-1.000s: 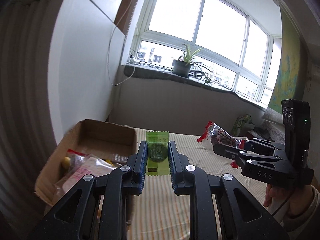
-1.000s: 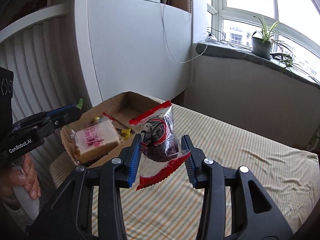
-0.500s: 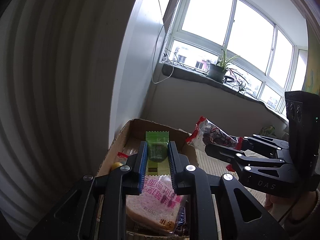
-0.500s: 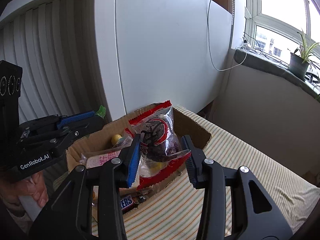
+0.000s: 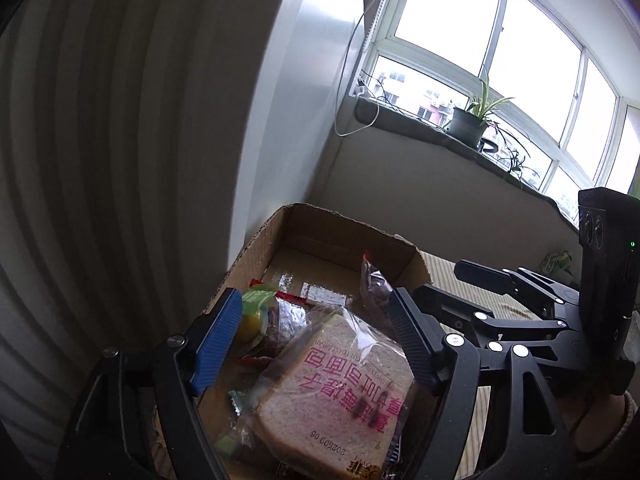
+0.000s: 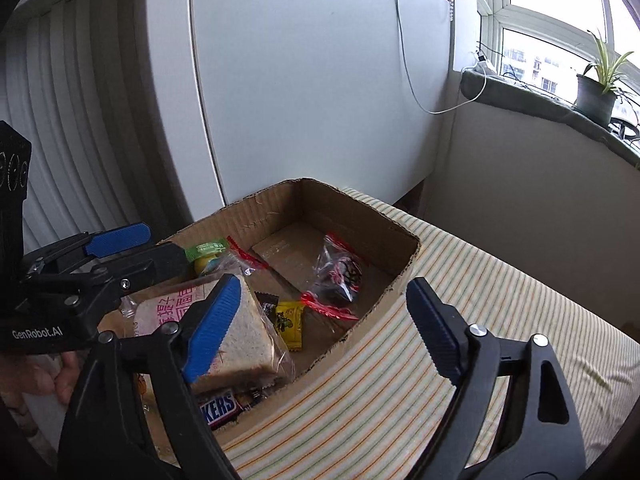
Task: Organize snacks
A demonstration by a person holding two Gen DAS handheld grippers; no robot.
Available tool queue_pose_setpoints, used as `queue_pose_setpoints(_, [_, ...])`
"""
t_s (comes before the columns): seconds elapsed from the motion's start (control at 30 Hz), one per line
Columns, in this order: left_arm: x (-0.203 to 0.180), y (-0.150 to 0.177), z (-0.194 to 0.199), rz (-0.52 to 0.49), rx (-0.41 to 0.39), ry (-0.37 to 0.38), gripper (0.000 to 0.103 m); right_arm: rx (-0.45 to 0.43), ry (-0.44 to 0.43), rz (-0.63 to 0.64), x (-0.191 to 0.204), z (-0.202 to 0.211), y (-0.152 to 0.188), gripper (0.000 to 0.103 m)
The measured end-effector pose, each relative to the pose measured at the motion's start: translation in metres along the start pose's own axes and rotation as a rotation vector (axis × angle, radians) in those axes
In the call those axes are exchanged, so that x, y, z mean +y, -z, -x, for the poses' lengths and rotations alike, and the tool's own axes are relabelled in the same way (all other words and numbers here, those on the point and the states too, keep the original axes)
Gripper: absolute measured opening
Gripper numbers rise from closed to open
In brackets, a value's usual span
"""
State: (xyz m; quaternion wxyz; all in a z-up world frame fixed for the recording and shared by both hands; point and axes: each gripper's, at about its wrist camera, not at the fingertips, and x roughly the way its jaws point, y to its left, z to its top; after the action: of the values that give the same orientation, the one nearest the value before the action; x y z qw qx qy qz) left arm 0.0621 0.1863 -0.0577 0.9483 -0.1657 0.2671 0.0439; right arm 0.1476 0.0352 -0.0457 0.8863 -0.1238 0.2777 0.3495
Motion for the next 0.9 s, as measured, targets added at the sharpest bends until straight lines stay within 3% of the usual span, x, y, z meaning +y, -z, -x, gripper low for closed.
queue_pose_setpoints(0.07, [-0.002, 0.001, 0.007, -0.007, -0.011, -0.008, 0.080, -0.018, 0.031, 0.011, 0.001, 0.010, -0.001, 0.103])
queue_pose_setpoints(0.2, [-0.005, 0.002, 0.021, -0.003, -0.035, -0.028, 0.081, -0.037, 0.145, 0.038, 0.008, 0.026, 0.000, 0.103])
queue_pose_setpoints(0.5, [-0.010, 0.002, 0.043, -0.004, -0.062, -0.087, 0.086, -0.047, 0.160, -0.048, 0.003, 0.059, 0.028, 0.103])
queue_pose_setpoints(0.7, [-0.039, 0.007, 0.055, -0.059, -0.070, -0.080, 0.099, -0.055, 0.231, -0.126, -0.024, 0.095, 0.063, 0.103])
queue_pose_setpoints(0.9, [-0.098, 0.018, 0.052, -0.144, -0.015, -0.018, 0.099, -0.086, 0.357, -0.243, -0.074, 0.153, 0.104, 0.103])
